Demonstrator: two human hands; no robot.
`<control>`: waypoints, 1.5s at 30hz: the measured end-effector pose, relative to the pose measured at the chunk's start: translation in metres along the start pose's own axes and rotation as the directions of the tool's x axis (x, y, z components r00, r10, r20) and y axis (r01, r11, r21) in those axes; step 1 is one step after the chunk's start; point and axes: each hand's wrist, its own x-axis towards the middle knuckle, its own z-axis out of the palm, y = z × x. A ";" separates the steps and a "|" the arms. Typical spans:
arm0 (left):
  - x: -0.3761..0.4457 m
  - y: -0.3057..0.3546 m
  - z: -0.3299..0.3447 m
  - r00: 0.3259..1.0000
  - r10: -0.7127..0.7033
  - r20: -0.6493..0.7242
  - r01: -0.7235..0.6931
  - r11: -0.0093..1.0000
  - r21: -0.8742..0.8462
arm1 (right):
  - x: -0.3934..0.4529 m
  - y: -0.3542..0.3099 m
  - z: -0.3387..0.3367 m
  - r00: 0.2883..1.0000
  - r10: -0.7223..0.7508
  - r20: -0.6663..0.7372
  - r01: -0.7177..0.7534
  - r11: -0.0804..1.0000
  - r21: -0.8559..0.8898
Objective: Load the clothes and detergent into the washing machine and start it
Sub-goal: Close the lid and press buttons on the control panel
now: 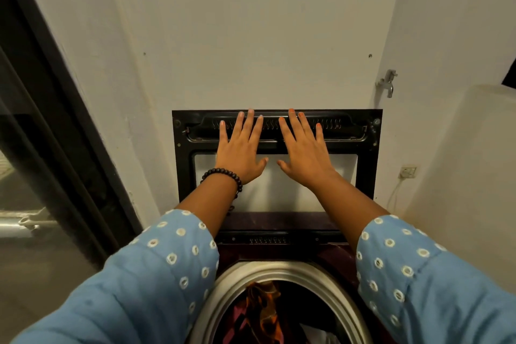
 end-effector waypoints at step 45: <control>-0.080 0.017 -0.084 0.932 -0.010 -0.362 -0.039 0.991 -0.127 | -0.061 -0.021 -0.105 0.990 -0.027 -0.138 0.039 0.996 0.084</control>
